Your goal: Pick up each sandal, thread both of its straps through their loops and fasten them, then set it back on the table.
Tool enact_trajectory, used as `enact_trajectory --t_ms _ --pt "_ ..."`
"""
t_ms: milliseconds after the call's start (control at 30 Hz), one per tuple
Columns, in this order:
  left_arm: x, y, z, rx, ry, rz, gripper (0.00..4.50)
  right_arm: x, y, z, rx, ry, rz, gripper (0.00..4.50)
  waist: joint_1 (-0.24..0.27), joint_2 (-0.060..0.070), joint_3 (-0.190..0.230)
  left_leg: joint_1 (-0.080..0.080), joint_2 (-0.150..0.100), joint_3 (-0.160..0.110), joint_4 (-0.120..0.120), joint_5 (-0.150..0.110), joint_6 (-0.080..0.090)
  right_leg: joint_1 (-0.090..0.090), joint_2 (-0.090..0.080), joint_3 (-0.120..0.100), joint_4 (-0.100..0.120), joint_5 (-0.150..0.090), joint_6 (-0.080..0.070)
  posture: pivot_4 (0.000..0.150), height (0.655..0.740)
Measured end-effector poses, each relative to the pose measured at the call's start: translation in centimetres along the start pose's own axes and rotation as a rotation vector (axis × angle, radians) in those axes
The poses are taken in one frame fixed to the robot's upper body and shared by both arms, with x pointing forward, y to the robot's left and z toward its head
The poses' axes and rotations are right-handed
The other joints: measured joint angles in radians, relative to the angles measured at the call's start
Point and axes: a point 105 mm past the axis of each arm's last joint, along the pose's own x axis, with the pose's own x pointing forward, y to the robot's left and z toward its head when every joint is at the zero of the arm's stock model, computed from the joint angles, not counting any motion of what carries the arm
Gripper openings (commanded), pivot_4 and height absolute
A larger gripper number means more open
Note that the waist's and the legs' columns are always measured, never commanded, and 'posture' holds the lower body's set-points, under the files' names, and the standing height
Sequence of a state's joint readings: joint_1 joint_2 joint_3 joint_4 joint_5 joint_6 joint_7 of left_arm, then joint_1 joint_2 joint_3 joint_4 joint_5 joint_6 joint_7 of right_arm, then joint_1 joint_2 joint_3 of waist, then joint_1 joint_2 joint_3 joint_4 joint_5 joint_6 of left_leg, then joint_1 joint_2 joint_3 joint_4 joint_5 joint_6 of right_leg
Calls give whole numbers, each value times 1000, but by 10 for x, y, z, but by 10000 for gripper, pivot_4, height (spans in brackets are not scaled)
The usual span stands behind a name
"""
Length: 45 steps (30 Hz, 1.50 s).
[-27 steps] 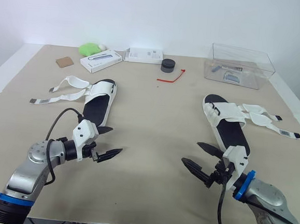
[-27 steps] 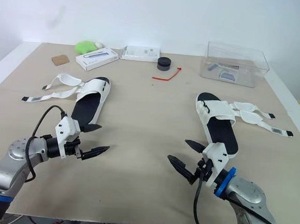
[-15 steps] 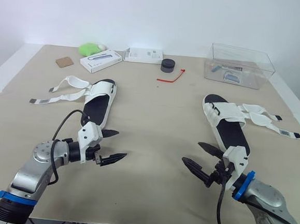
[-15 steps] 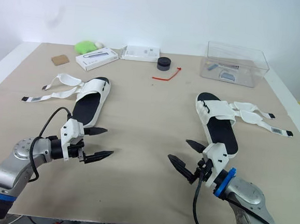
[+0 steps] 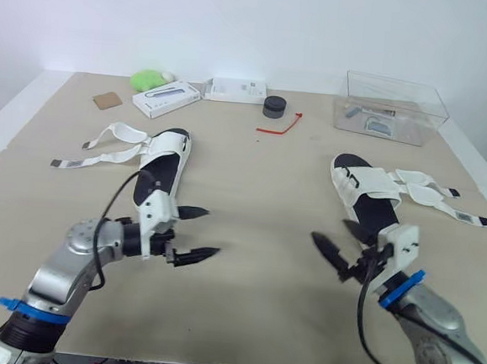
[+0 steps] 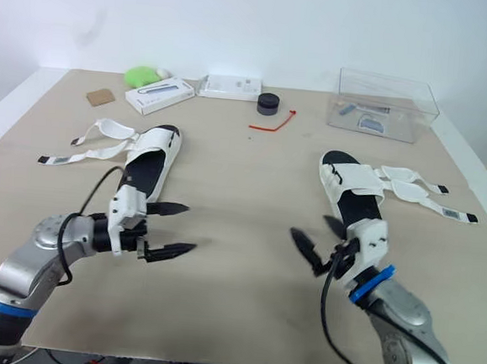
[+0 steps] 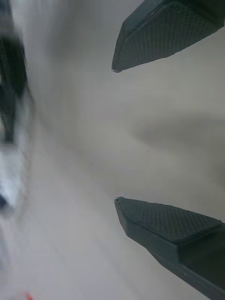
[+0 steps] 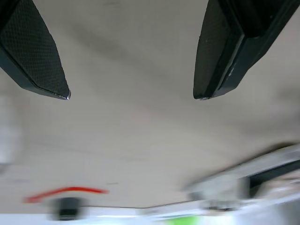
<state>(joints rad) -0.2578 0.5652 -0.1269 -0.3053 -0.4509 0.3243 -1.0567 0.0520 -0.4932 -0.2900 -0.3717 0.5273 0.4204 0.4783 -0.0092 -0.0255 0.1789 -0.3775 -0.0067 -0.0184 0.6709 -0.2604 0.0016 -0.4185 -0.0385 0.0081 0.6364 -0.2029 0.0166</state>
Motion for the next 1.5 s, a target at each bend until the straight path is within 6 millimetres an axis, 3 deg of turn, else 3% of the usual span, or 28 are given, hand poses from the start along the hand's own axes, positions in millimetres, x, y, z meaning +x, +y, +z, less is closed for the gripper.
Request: enact_trajectory --t_ms 133,200,400,567,1133,1233,1467,1500 --pt "17 -15 18 -19 -52 -164 44080 0 -35 25 32 -28 -218 45000 -2 0 0 0 0 2 0 0 0 -1 2 4 0 0 1 1500 7400" --pt "21 -20 19 -20 -54 -216 44080 0 -40 28 38 -9 -257 45000 -6 0 0 1 1 3 -1 -1 1 -1 3 5 0 0 0 1500 7400" --pt "27 -19 18 -26 -61 -265 44080 6 -39 23 39 30 -261 45000 -11 0 0 1 3 4 -1 -1 2 -2 6 6 0 0 0 1500 7400" --pt "31 -14 18 4 -88 -237 44080 19 -26 8 31 73 -218 45000 -12 0 0 1 2 6 -1 -1 2 -2 6 10 0 1 0 1500 7400" --pt "30 -7 7 -1 -62 -142 44080 59 -56 3 -24 86 -210 45000 -13 0 0 1 2 13 -1 -3 5 -4 6 15 0 2 2 1500 7400" --pt "30 -6 7 -2 -62 -131 45000 63 -57 2 -23 87 -199 34138 -13 0 0 1 2 13 -1 -3 5 -5 6 16 0 2 2 1500 7400" --pt "29 -9 2 -18 -56 -111 45000 76 -48 4 -27 81 -162 291 -14 0 0 1 3 14 -1 -3 5 -5 6 17 0 3 2 1500 7400" --pt "29 -9 2 -17 -56 -106 45000 77 -47 3 -26 82 -158 291 -14 0 0 1 3 14 -1 -3 5 -5 6 17 0 3 2 1500 7400"
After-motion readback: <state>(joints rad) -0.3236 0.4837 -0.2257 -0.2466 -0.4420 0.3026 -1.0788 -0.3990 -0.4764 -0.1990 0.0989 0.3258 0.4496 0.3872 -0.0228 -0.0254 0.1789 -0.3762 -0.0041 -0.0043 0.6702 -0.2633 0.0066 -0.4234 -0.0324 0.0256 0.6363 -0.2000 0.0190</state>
